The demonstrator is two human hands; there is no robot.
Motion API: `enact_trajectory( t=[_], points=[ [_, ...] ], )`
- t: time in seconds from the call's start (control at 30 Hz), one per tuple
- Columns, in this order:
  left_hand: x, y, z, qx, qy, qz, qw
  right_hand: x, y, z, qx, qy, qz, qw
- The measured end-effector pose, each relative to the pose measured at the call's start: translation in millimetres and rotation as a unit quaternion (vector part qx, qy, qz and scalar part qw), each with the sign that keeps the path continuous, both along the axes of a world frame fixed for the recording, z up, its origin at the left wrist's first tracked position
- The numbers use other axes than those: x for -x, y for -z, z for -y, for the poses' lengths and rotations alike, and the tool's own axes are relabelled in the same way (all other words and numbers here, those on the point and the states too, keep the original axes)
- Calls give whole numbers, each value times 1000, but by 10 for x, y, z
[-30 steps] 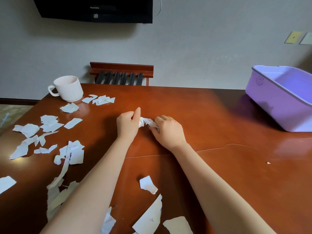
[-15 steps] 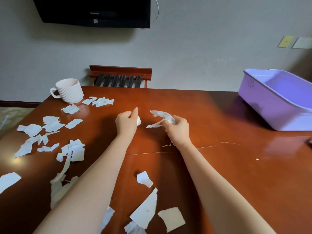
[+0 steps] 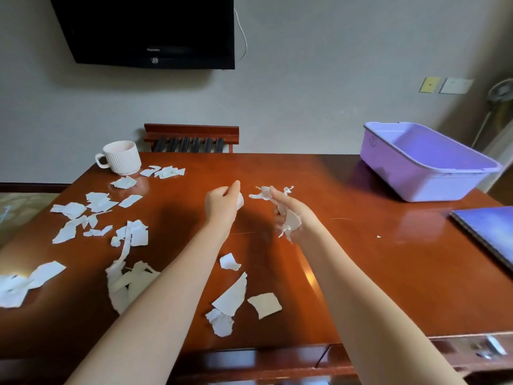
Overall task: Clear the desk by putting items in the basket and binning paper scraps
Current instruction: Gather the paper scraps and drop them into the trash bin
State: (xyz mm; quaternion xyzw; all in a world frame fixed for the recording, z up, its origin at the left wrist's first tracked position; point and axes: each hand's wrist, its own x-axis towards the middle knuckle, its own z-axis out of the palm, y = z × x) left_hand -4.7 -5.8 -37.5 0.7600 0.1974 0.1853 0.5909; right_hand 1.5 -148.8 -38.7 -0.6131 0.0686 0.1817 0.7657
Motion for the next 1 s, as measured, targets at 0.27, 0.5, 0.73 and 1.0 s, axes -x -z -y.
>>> enact_trajectory(
  t=[0.27,0.5,0.73,1.0],
  points=[
    [273,-180,368,10,47,-1,999,257,-124,202,-26,101,-36,994],
    [498,-210,988,52,115,-33,991,589,14,885,-109,166,-13,980],
    [841,-68,1829,67,210,-46,974,1059,188,1684,-141,227,-13,964],
    [1296,102,2853,74,344,-51,935,1773,369,2596,-169,340,-10,925]
  ],
)
